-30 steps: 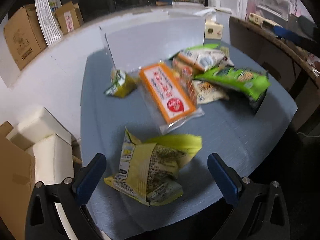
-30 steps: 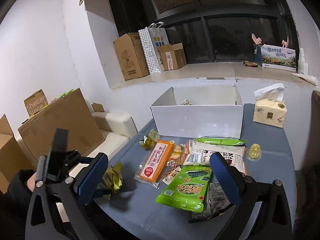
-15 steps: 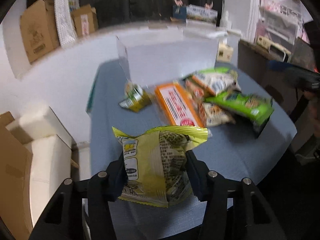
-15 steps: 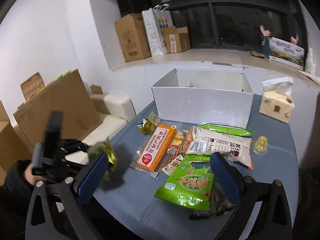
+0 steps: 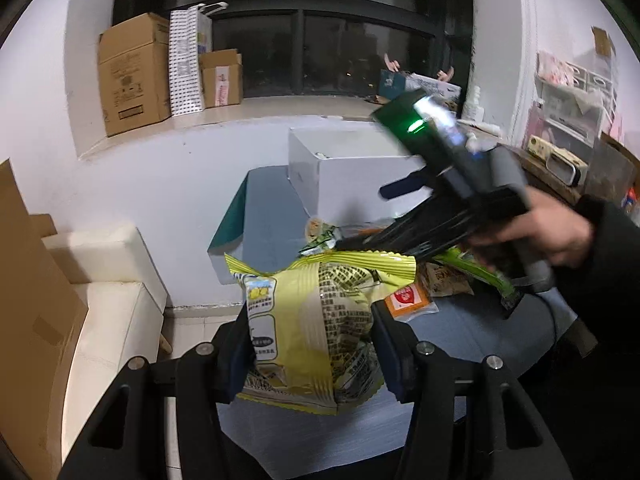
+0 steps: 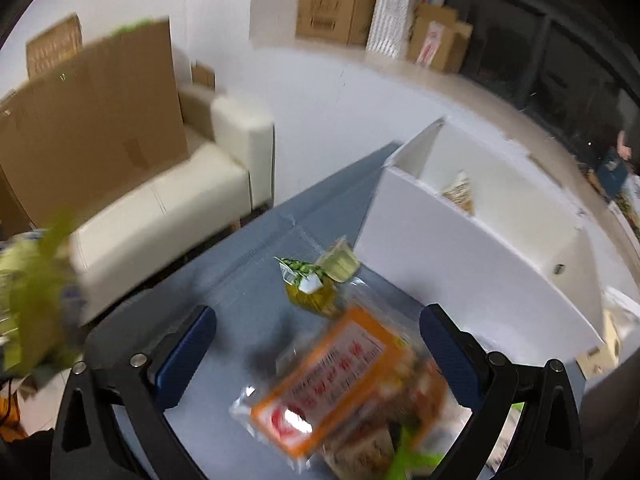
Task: Organize snacks
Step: 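Carry the chip bag to the box with the left tool while the right tool grasps a green cucumber packet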
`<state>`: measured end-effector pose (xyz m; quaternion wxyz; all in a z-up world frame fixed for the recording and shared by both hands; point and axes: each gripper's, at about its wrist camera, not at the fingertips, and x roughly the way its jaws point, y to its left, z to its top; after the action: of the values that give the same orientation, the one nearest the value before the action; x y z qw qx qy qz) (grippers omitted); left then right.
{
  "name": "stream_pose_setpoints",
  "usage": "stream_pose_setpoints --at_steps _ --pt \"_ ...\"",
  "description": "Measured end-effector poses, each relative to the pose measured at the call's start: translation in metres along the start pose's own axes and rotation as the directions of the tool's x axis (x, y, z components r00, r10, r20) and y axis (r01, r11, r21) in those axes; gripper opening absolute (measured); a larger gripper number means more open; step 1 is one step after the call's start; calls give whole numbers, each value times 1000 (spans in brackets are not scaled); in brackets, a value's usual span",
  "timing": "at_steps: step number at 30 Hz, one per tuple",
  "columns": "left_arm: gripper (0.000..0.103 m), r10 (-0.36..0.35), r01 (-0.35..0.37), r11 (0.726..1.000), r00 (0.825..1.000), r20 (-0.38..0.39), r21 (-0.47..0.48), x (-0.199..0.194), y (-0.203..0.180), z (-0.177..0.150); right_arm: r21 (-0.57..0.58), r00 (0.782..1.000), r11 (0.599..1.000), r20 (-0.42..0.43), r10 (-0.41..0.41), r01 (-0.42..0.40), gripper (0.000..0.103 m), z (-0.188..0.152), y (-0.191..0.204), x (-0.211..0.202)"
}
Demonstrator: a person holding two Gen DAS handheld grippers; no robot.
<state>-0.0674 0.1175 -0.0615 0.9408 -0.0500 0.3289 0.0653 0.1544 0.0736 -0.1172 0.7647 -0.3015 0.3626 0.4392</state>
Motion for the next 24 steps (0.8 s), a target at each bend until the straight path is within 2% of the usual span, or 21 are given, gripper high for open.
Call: stream_pose_setpoints --at_steps 2,4,6,8,9,11,13,14,16,17,20,24 --pt "58 -2 3 1000 1000 6 -18 -1 6 -2 -28 1000 1000 -26 -12 11 101 6 7 17" --pt "58 -5 5 999 1000 9 -32 0 9 -5 -73 998 997 -51 -25 21 86 10 15 32" --pt "58 -4 5 999 1000 12 -44 -1 12 -6 -105 996 994 -85 -35 26 78 12 20 49" --pt "58 -3 4 999 1000 13 -49 -1 14 -7 -111 989 994 -142 -42 27 64 11 20 65" --pt "58 -5 5 999 1000 13 -53 0 15 -7 -111 983 993 -171 -65 46 50 10 19 74" --pt "58 -11 12 998 1000 15 -59 0 15 -8 -106 985 994 -166 -48 30 42 7 16 77" --pt "58 -14 15 998 1000 14 -61 1 15 -9 -44 991 999 -129 14 -20 38 6 6 66" --pt "58 -16 17 998 1000 15 -63 2 15 -9 14 994 998 -83 67 -66 37 4 -3 54" --pt "58 -26 27 997 1000 17 -70 3 16 -8 79 992 989 -16 124 -123 37 1 -18 36" --pt "58 -32 33 997 999 18 -70 4 14 -6 116 985 979 46 164 -169 37 -2 -27 21" --pt "58 -44 45 997 999 29 -61 6 7 2 207 966 951 168 198 -231 37 -5 -53 -16" --pt "58 -89 91 995 994 66 -39 12 -9 25 284 938 925 309 160 -251 37 -14 -90 -71"
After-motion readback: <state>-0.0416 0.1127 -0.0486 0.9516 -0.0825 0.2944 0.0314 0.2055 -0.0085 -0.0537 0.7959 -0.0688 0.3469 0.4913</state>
